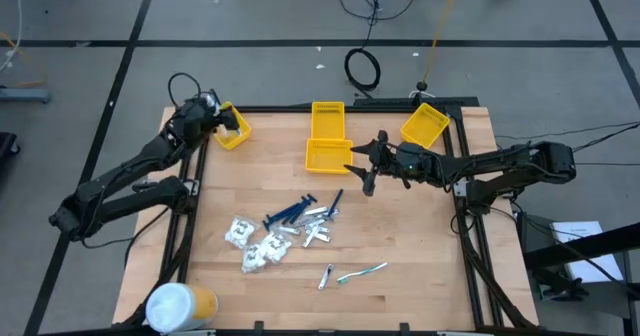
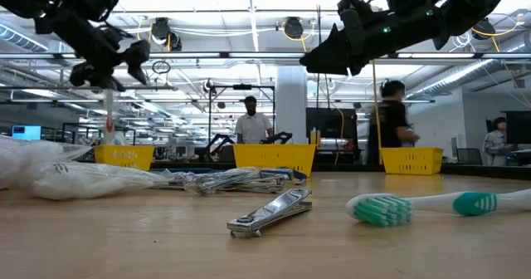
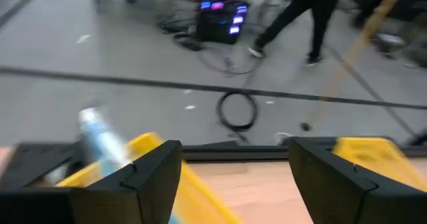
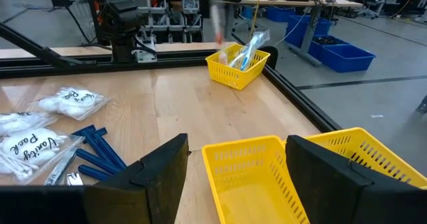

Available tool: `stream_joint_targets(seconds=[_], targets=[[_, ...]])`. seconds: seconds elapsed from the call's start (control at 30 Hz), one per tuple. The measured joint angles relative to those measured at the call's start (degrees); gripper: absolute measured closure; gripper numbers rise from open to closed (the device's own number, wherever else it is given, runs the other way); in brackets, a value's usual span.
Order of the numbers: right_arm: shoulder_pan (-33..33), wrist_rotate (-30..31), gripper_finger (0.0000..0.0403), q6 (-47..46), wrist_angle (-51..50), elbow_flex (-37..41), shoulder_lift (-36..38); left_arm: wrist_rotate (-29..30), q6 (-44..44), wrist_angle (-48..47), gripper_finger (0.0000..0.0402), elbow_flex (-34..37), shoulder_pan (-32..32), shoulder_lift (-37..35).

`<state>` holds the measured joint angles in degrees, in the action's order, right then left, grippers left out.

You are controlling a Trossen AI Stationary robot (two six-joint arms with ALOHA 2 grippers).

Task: Pick & Place Travel size toiletries
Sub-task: Put the orange toothbrush into the left yellow bin

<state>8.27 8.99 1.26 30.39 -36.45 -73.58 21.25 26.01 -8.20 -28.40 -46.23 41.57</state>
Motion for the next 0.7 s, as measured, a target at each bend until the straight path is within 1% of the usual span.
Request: stream_joint_targets(seconds=[0.07, 0.13, 0.23, 0.3, 0.43, 0.53, 0.63, 0.7], targets=[[0.0, 0.0, 0.0165, -0.11, 0.51, 0.0, 0.0, 0.15, 0.02, 2.06, 0.0139, 0.0, 1.71, 0.3], [0.0, -0.01, 0.0165, -0.13, 0.86, -0.02, 0.0, 2.67, -0.69, 4.33, 0.0143, 0.0, 2.84, 0.93], [0.0, 0.0, 0.0165, -0.13, 0.94, -0.02, 0.0, 8.28, -2.48, 7.55, 0.0149, 0.0, 2.74, 1.13], [-0.02, -0.02, 0.0165, -0.29, 1.05, -0.02, 0.0, 8.51, -3.74, 8.38, 0.0153, 0.0, 2.5, 1.14], [-0.02, -0.02, 0.0165, -0.57, 0.97, -0.02, 0.0, 3.47, -8.02, 8.95, 0.0156, 0.0, 3.0, 1.15], [-0.02, -0.04, 0.0165, -0.57, 0.85, -0.02, 0.0, -2.91, -12.38, 7.97, 0.0156, 0.0, 4.34, 0.91], [-0.02, -0.04, 0.0165, -0.55, 0.64, -0.02, 0.0, -8.43, -10.65, 3.87, 0.0156, 0.0, 7.17, 0.8], [-0.02, -0.04, 0.0165, -0.52, 0.63, -0.02, 0.0, -9.28, -7.44, -1.14, 0.0156, 0.0, 10.2, 0.82]])
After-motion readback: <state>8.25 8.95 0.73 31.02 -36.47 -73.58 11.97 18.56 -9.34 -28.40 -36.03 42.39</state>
